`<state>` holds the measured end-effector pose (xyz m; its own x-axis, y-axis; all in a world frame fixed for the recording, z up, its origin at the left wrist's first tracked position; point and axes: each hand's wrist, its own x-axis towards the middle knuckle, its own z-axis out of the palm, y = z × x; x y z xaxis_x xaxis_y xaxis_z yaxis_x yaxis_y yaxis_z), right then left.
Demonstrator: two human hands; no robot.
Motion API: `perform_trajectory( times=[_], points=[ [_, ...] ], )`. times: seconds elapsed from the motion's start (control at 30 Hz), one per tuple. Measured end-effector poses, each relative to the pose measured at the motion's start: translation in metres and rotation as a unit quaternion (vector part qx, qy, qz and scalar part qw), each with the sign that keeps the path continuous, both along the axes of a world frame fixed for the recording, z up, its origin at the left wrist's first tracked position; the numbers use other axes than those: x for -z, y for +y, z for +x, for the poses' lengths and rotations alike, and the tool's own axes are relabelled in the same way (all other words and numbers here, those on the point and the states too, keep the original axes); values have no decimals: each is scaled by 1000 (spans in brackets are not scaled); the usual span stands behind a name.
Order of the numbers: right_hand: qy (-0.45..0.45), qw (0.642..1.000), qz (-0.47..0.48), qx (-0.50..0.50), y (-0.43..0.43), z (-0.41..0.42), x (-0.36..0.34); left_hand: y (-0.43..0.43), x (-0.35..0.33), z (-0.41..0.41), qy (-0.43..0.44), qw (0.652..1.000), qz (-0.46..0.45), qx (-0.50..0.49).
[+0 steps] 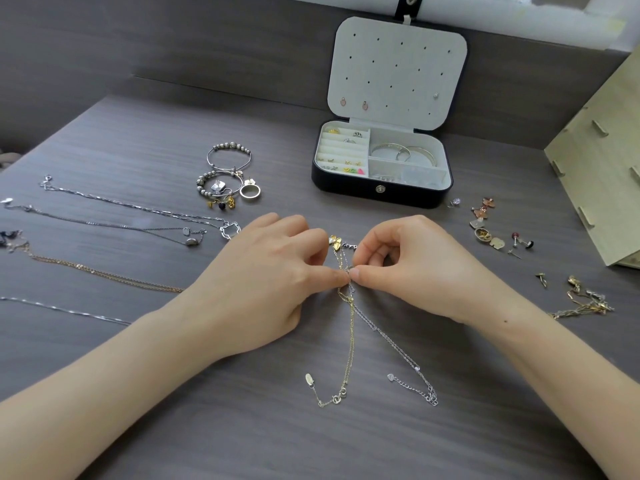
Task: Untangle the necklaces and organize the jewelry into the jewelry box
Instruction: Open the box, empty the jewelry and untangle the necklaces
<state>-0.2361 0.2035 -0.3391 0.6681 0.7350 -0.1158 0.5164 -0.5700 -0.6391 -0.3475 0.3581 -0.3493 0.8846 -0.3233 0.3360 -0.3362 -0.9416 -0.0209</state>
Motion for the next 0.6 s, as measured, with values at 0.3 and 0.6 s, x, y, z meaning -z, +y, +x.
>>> perform_trajectory(
  times=[0.3,0.6],
  points=[
    [-150,980,99,-87,-19,0,12,6,6,-2,14,998,-62,-7],
    [-231,947,142,-173,-29,4,22,9,6,-3,-4,998,-62,-9]
  ],
)
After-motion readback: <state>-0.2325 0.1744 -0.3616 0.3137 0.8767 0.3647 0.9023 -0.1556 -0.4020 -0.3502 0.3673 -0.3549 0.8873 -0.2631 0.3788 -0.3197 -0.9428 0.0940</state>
